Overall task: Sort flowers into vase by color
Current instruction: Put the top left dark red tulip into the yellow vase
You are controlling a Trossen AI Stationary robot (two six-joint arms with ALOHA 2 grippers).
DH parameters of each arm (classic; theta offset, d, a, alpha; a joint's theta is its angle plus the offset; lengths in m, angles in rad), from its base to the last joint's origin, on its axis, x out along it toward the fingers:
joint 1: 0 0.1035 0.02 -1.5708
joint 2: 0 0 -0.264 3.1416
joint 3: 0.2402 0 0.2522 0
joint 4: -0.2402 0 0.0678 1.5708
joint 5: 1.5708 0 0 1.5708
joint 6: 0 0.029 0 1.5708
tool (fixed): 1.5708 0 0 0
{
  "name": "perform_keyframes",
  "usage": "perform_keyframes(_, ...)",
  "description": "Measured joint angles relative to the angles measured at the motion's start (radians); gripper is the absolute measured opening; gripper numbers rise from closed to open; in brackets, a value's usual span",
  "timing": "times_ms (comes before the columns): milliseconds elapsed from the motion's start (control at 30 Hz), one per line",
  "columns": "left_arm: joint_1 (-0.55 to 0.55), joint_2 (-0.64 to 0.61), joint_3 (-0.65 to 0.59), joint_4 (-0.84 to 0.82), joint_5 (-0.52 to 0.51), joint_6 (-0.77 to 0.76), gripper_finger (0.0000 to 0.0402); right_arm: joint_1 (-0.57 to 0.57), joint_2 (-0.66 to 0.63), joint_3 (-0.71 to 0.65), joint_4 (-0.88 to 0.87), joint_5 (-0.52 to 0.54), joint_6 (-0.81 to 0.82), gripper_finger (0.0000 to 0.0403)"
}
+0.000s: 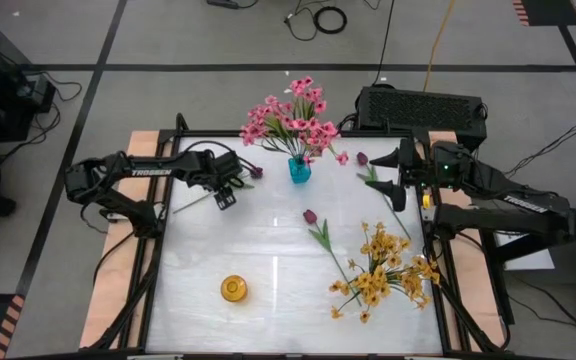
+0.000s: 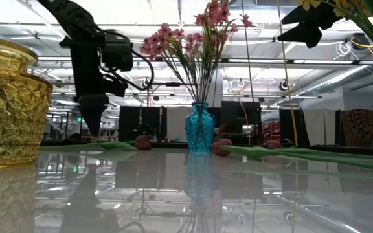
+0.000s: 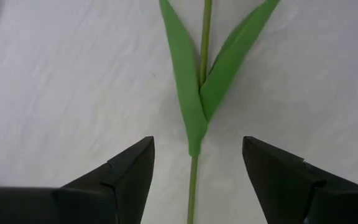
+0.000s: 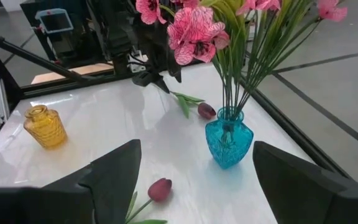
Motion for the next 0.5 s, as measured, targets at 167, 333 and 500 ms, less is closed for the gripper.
perform_keyframes(167, 0.004, 0.0, -0.035, 0.043, 0.005, 0.026, 0.025, 0.0, 0.0, 0.0, 0.021, 0.0, -0.001, 0.0302)
perform_keyframes(333, 0.013, 0.0, -0.093, 0.102, 0.006, 0.025, 0.025, 0.0, 0.0, 0.0, 0.029, 0.0, -0.003, 0.0302)
perform_keyframes(500, 0.016, 0.0, -0.137, 0.153, 0.012, 0.008, 0.0229, 0.0, 0.0, 0.0, 0.029, 0.0, -0.003, 0.0302)
